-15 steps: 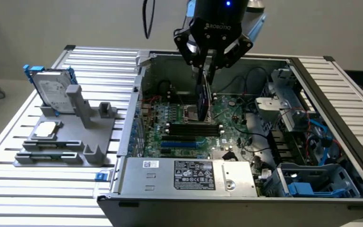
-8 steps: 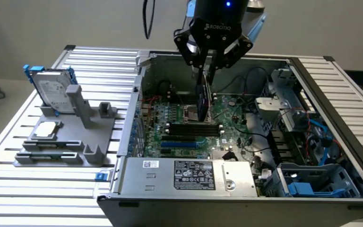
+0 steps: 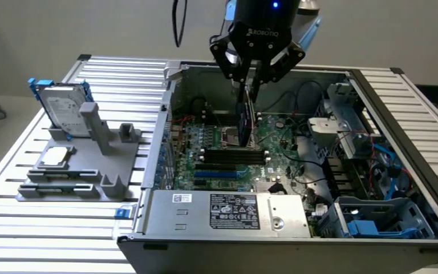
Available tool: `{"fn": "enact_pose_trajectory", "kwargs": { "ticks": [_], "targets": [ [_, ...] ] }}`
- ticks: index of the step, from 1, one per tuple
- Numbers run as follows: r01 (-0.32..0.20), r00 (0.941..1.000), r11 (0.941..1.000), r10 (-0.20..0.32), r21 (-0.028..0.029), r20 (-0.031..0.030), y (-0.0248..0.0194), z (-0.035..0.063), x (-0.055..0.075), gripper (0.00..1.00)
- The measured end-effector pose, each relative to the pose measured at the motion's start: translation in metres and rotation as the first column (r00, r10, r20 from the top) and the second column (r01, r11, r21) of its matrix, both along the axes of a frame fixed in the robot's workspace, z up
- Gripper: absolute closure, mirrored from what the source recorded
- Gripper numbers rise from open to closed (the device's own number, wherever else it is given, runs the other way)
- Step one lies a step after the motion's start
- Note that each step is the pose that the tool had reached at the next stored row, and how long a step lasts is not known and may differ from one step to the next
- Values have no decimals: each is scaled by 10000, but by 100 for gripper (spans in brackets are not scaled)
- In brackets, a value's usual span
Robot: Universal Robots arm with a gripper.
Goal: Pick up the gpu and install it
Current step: 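Insert the gpu into the slot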
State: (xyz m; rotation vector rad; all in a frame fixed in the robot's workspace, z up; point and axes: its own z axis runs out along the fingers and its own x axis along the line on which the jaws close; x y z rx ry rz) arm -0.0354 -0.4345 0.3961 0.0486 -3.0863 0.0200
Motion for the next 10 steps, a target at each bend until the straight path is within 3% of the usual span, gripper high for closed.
{"fn": "enact_pose_trajectory", "kwargs": {
  "ticks": [3, 7, 10],
  "targets": [
    [-41, 10000, 10000, 41, 2, 1, 0, -7, 0, 74],
    [-770, 9970, 9970, 770, 0, 0, 0, -26, 0, 74],
    [-1307, 9914, 9914, 1307, -1, 0, 0, -43, 0, 74]
  ]
}}
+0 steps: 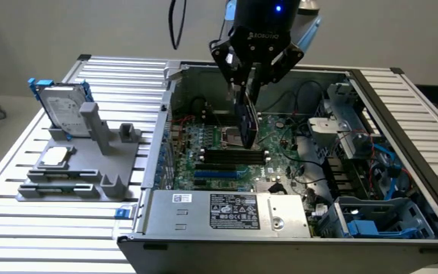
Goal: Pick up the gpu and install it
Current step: 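Insert the gpu into the slot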
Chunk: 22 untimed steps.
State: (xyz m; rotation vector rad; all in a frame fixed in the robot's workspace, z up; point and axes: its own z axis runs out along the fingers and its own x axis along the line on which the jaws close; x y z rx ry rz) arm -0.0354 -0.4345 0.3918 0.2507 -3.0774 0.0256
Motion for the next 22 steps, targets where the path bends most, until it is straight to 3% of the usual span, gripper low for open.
{"fn": "enact_pose_trajectory", "kwargs": {
  "ticks": [5, 11, 17, 22],
  "targets": [
    [-914, 9958, 9958, 914, 0, 0, 0, -34, 0, 74],
    [-1982, 9802, 9802, 1982, 21, 9, 0, -77, 0, 74],
    [-3035, 9528, 9527, 3035, 145, 79, 0, -116, 0, 74],
    [-3863, 9224, 9220, 3860, 256, 156, 0, -146, 0, 74]
  ]
}}
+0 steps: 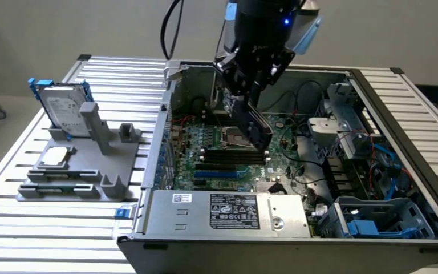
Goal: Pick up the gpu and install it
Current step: 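Insert the gpu into the slot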
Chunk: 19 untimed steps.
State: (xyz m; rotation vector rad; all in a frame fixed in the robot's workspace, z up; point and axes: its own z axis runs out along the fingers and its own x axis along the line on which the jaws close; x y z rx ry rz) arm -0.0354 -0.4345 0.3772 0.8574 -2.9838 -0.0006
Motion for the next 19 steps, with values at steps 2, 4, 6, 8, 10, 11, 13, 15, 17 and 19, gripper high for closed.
{"fn": "enact_pose_trajectory", "kwargs": {
  "ticks": [2, 4, 6, 8, 10, 11, 13, 15, 17, 19],
  "targets": [
    [-361, 9993, 9993, 361, 52, 15, 0, -12, 0, 74],
    [-712, 9975, 9974, 712, 102, 31, 0, -24, 0, 74],
    [-1064, 9943, 9942, 1064, 150, 47, 0, -37, -1, 74],
    [-1422, 9898, 9896, 1421, 198, 66, 0, -50, -1, 74],
    [-1787, 9839, 9836, 1786, 242, 84, 0, -62, 0, 74],
    [-1961, 9806, 9802, 1960, 265, 93, 0, -68, 0, 74],
    [-2309, 9730, 9725, 2306, 313, 112, 0, -82, 0, 74],
    [-2657, 9640, 9634, 2654, 359, 132, 0, -95, 0, 74],
    [-3017, 9534, 9525, 3014, 405, 153, 0, -110, 0, 74],
    [-3359, 9419, 9408, 3354, 449, 172, 0, -124, 0, 74]
  ]
}}
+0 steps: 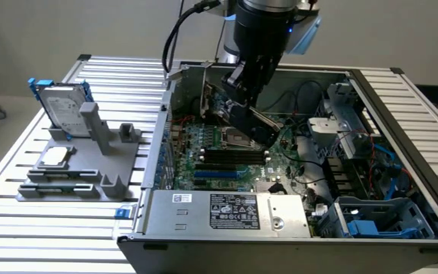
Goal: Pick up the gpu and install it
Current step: 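Insert the gpu into the slot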
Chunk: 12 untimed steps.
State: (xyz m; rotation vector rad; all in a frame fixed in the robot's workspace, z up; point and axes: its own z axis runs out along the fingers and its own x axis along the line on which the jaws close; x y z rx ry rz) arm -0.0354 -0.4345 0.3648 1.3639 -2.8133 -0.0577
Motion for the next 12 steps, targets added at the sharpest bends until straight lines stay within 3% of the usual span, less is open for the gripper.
{"fn": "enact_pose_trajectory", "kwargs": {
  "ticks": [6, 12],
  "targets": [
    [-1081, 9941, 9940, 1081, 137, 18, 0, -47, 0, 74],
    [-2163, 9763, 9760, 2162, 272, 51, 0, -95, 0, 74]
  ]
}}
